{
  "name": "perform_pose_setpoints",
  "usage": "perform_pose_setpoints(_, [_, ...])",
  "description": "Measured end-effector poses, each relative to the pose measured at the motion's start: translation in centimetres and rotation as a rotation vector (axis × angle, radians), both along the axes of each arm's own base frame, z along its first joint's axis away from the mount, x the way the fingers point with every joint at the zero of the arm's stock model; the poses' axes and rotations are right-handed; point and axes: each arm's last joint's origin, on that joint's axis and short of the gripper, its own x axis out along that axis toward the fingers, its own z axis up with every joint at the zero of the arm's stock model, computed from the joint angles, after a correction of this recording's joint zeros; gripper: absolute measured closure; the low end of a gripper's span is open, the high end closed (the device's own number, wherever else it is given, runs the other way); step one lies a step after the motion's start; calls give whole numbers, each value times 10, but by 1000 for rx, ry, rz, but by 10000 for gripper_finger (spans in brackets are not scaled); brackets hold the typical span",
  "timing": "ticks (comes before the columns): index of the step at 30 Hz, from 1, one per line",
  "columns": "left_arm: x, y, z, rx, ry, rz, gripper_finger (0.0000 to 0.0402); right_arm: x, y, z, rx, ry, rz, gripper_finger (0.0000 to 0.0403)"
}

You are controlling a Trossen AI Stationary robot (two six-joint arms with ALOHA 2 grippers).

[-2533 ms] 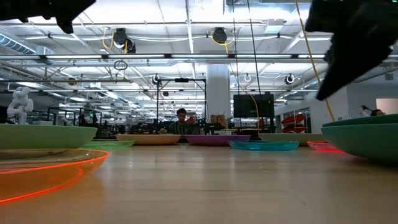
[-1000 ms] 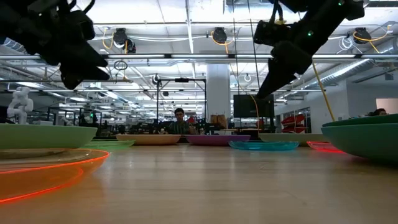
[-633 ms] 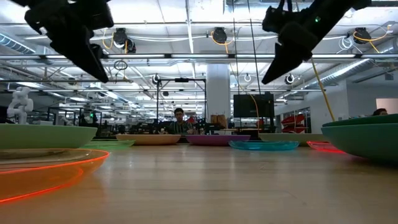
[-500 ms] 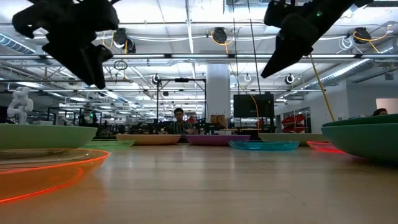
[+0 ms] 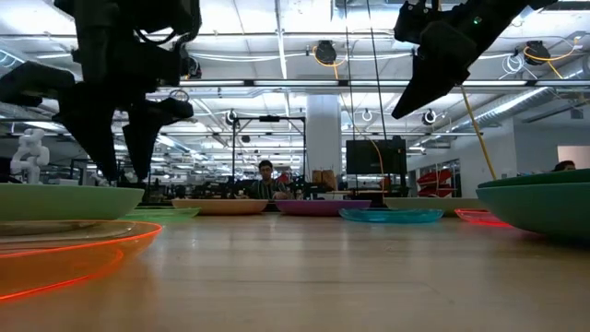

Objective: Stack plastic plates
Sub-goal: Stack the light green plate on top of the green plate

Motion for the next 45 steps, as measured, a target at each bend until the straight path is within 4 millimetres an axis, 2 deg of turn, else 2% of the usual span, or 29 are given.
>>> perform_pose_setpoints(17, [6, 17, -1, -17, -19, -75, 229, 1, 0, 1, 1, -9, 0, 403])
perform_pose_setpoints(26, [12, 28, -17, -47, 46, -115, 229, 1, 0, 1, -1, -8, 2, 403])
perform_pose_setpoints(33, [15, 29, -31, -35, 101, -178, 229, 1, 0, 1, -2, -7, 2, 403])
perform_pose_setpoints(45, [15, 29, -31, -24, 96, -246, 229, 1, 0, 1, -3, -7, 2, 403])
